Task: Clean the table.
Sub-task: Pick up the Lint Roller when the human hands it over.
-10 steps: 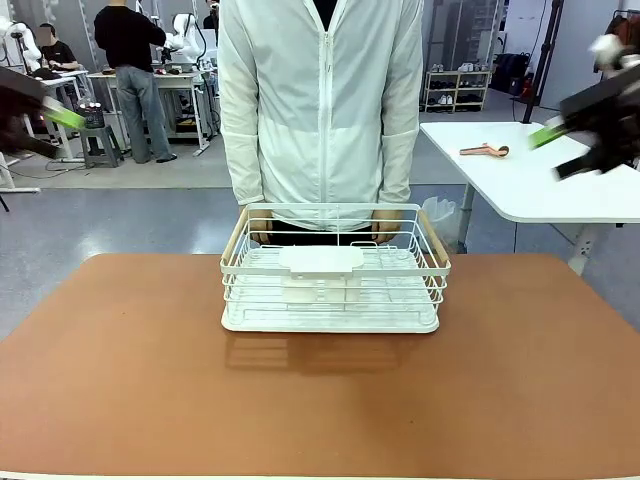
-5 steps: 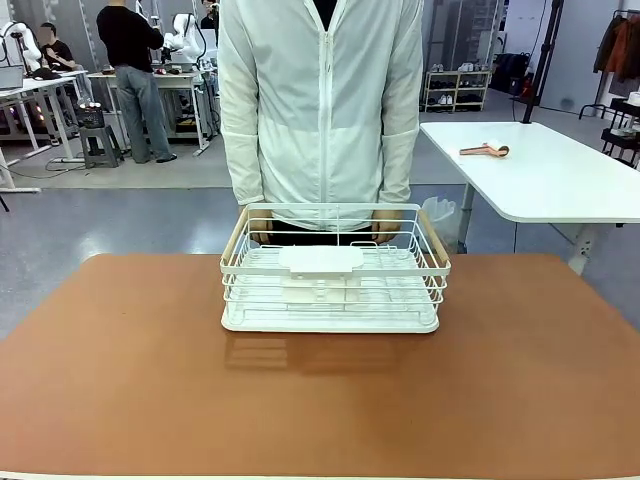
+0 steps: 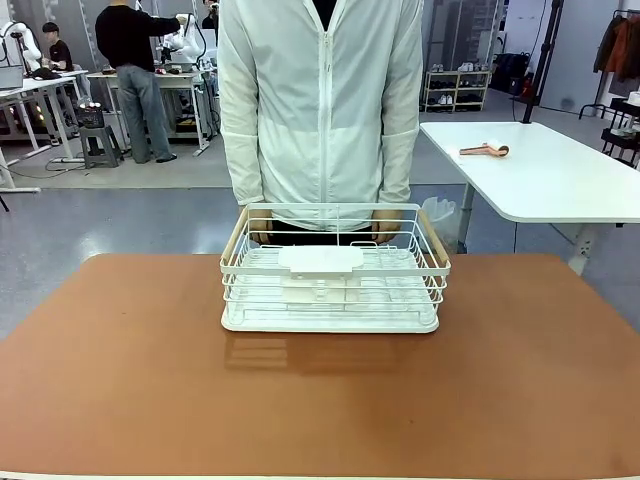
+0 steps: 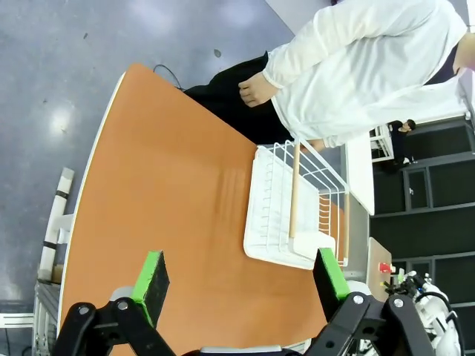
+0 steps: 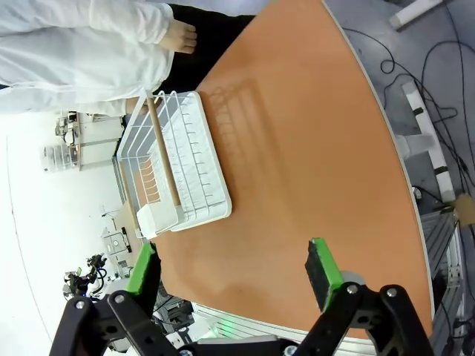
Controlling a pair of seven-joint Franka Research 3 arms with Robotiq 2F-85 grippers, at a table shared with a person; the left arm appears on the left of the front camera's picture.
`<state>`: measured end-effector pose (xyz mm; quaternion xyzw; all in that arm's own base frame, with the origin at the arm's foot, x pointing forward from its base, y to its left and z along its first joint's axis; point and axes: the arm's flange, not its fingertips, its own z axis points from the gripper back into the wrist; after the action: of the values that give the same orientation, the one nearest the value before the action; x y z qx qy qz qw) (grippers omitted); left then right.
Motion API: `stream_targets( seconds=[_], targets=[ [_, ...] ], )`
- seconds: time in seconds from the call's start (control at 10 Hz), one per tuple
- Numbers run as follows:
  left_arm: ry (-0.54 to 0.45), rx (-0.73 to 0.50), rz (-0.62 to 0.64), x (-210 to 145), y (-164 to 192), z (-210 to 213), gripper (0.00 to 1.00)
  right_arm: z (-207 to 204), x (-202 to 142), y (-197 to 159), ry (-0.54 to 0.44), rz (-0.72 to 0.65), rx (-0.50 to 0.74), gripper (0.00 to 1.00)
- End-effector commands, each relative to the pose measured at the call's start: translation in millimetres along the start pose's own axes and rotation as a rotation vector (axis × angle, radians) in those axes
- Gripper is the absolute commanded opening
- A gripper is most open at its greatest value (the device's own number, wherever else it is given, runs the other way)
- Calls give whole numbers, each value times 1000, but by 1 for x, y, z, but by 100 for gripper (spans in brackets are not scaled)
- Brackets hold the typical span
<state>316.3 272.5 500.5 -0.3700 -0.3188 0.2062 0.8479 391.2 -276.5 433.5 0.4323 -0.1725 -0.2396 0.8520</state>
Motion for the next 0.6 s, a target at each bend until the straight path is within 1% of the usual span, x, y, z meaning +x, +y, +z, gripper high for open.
stream_targets(
  seconds=[0.0,0.3,0.4,0.5],
  targets=[
    [-1,-24,-23,0,1,5,100,2,-6,1,7,18,5,100],
    [-1,-24,-23,0,1,5,100,2,-6,1,7,18,5,100],
    [1,6,-6,-1,-1,4,100,2,-6,1,7,18,5,100],
    [70,-160,125,21,5,25,100,2,-2,2,-1,3,3,100]
  ],
)
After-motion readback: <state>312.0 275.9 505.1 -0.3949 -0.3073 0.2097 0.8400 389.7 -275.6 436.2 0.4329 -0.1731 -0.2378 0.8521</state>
